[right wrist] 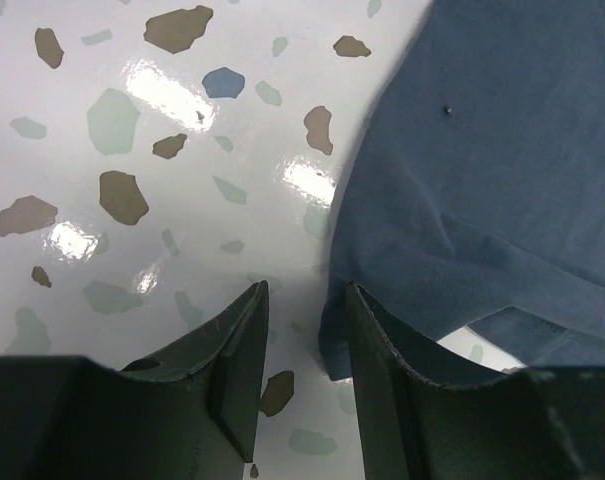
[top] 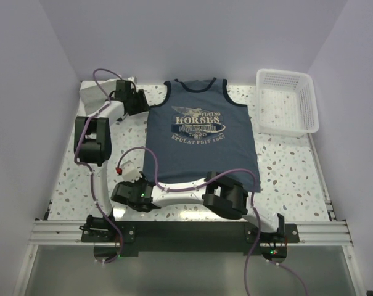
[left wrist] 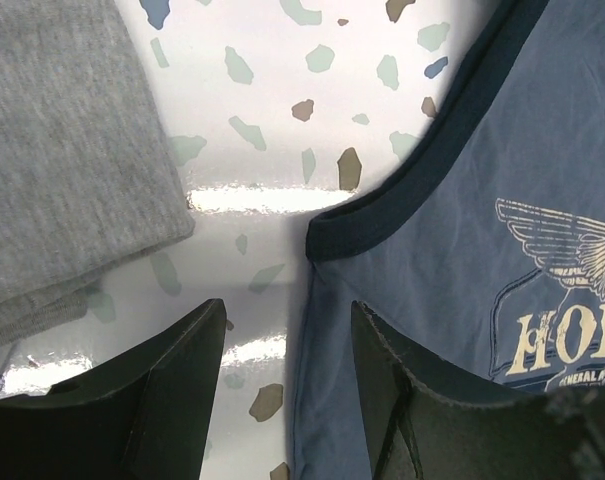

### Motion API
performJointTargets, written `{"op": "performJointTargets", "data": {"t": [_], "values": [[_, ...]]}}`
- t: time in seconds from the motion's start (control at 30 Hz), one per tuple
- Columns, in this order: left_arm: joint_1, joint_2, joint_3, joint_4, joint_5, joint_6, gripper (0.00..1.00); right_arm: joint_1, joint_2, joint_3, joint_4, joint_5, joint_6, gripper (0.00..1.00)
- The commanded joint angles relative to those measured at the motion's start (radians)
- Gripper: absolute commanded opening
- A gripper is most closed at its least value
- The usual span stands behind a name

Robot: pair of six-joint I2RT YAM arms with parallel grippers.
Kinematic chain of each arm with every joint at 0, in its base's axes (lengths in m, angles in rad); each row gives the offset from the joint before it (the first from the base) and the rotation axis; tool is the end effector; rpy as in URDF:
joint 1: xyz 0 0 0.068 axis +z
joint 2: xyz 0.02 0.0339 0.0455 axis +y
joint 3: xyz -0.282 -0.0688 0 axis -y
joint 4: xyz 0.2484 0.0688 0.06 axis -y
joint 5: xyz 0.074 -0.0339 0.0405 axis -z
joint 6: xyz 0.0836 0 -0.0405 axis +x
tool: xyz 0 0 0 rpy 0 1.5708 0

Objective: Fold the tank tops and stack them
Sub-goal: Fold the tank top

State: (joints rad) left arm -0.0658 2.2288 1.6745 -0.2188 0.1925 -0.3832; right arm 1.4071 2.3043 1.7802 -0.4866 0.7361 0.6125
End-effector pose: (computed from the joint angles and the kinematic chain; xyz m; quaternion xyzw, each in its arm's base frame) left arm 0.5447 -0.0519 0.1479 -0.1081 0.9116 -0.1724 0.3571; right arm 0.1411 0.5099 0.1354 -0.2553 0.8653 0.0344 0.4300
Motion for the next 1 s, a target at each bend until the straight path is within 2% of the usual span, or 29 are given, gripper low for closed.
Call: {"op": "performJointTargets", "data": {"t": [0.0, 0.23, 0.43, 0.53, 0.67, 0.77, 0.97], "values": [[0.006, -0.058, 0.010, 0.039, 0.019, -0.014, 0.58, 0.001, -0.012, 0.022, -0.007, 0.019, 0.018, 0.40], [0.006, -0.060, 0.007, 0.042, 0.025, -0.020, 0.57, 0.006, -0.158, -0.051, 0.046, 0.043, -0.025, 0.41], [0.006, -0.057, 0.005, 0.044, 0.028, -0.022, 0.58, 0.033, -0.210, -0.041, 0.017, 0.071, -0.048, 0.41], [0.007, -0.055, 0.010, 0.044, 0.032, -0.023, 0.58, 0.035, -0.192, -0.038, -0.024, 0.065, -0.014, 0.40], [0.008, -0.051, 0.014, 0.042, 0.036, -0.026, 0.58, 0.035, -0.142, -0.024, -0.063, 0.025, 0.015, 0.32], [0.008, -0.051, 0.014, 0.042, 0.039, -0.026, 0.58, 0.035, -0.103, 0.021, -0.105, 0.014, 0.023, 0.30], [0.011, -0.052, 0.017, 0.038, 0.042, -0.028, 0.58, 0.029, -0.040, 0.073, -0.144, -0.009, 0.016, 0.39]]}}
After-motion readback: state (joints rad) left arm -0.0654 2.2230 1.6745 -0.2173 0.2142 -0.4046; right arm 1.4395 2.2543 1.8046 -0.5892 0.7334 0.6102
